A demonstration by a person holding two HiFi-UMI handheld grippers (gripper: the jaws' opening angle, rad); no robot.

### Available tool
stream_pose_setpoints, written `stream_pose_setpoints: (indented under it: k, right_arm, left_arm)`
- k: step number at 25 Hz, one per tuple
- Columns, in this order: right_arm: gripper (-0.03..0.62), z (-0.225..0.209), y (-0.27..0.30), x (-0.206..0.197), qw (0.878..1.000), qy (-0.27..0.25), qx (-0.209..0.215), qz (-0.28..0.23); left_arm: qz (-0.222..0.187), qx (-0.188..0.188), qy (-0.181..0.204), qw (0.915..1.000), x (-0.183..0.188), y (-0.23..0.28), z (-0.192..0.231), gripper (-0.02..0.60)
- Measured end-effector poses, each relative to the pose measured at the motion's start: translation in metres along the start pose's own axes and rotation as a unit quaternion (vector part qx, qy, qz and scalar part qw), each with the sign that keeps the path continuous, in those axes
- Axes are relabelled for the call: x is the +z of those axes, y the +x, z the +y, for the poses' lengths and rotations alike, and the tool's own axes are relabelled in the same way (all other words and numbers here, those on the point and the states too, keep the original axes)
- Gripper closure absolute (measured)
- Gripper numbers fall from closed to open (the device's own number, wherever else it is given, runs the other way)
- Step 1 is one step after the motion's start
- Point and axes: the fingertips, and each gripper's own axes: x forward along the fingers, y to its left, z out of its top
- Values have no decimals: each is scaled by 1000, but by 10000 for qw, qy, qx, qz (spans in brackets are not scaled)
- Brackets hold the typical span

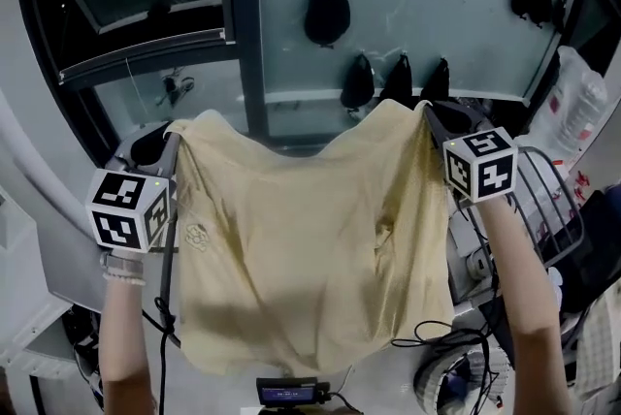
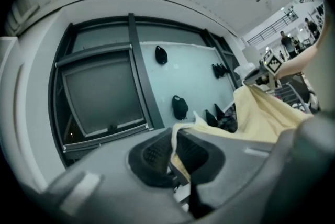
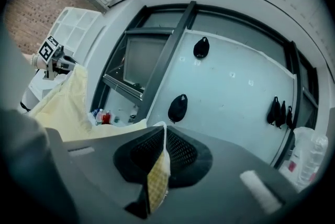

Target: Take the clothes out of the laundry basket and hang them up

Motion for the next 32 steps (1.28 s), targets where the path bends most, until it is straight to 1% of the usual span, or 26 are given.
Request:
stream_pose_setpoints:
  k: [5, 10, 13, 16, 19, 22, 23, 25, 27, 29, 30, 32]
  right_arm:
    - [579, -3, 71, -28, 9993, 37, -47, 363]
    - [579, 15, 129, -93, 9950, -11, 32, 996]
    - [579, 29, 151, -140, 9890, -124, 103, 1470]
    - [579, 44, 163, -184, 9802, -254, 219, 1954]
    - [579, 55, 167, -215, 9712, -470, 352, 2309]
    - [577, 60, 169, -232, 9664, -503, 463, 2479]
    - [569, 60, 170, -236, 9655, -477, 472, 2516]
    - [526, 59, 169, -241, 9653, -380, 448, 2543]
    - [478, 57, 168, -237, 9674, -234, 437, 2482]
    - [445, 57, 164, -233, 9693, -25, 470, 2413]
    - [431, 57, 162, -233, 9696, 110, 488, 2393]
    - [405, 58, 155, -232, 9704, 344, 534, 2330]
  left_arm:
    - [387, -62, -54, 9992, -42, 66, 21, 581]
    - [1005, -398, -42, 9941, -114, 125, 11, 581]
    - [1414, -643, -153, 9877, -165, 151, -4, 580]
    - [1823, -878, -176, 9791, -211, 168, -21, 580]
    - [2156, -1095, -142, 9702, -242, 178, -35, 578]
    - [2413, -1315, -208, 9613, -263, 184, -45, 571]
    - [2475, -1388, -258, 9585, -268, 186, -48, 557]
    - [2583, -1521, -347, 9534, -274, 186, -52, 506]
    - [2666, -1624, -409, 9491, -276, 185, -54, 424]
    - [2735, -1731, -452, 9451, -277, 178, -55, 364]
    - [2764, -1788, -463, 9431, -278, 174, -56, 339]
    - [2780, -1856, -526, 9410, -278, 165, -55, 317]
